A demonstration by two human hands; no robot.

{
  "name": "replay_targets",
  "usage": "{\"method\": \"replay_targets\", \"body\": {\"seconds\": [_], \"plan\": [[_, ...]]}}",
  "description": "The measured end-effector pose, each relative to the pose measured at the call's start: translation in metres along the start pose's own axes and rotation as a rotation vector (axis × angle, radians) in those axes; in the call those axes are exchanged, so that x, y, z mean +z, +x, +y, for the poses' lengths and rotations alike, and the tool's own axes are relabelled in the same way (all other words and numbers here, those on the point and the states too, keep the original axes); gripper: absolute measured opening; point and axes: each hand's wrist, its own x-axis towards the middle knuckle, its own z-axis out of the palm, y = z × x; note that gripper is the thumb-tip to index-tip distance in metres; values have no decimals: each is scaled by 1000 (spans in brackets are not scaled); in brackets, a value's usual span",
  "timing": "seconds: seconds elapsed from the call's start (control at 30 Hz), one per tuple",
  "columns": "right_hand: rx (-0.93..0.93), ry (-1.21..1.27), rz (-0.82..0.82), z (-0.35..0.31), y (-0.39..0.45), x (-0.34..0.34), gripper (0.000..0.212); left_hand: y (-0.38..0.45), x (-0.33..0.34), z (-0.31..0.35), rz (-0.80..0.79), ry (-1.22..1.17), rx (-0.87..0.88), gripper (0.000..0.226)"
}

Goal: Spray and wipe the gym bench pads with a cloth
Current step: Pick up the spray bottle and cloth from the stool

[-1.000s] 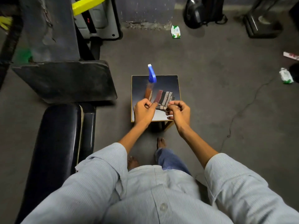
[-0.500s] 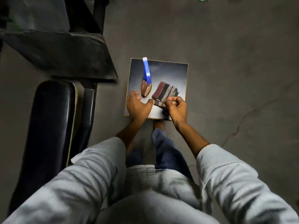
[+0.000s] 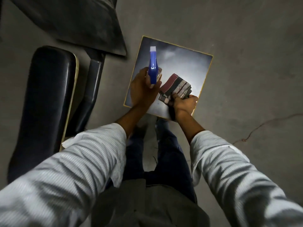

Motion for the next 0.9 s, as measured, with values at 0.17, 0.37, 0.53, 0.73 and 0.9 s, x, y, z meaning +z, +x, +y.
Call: {"method": "replay_targets", "body": {"seconds": [0.17,0.37,0.53,0.73,0.9], "plan": [[45,-50,25,7,17,11,65,5,2,-4,27,35,-47,10],[-34,-27,-61,8,22,12,37,-4,0,-2,195,-71,17,25],[-59,180,-174,4,8,16,42,-21,-23,-7,178,-44,-38,22],[-128,159,-426,-23,-37,24,18,-45,-58,-28,288,-88,-206,44],[-157,111,-638,-44,-94,47,21,-76,-98,-58,450,-170,-293,25]]}}
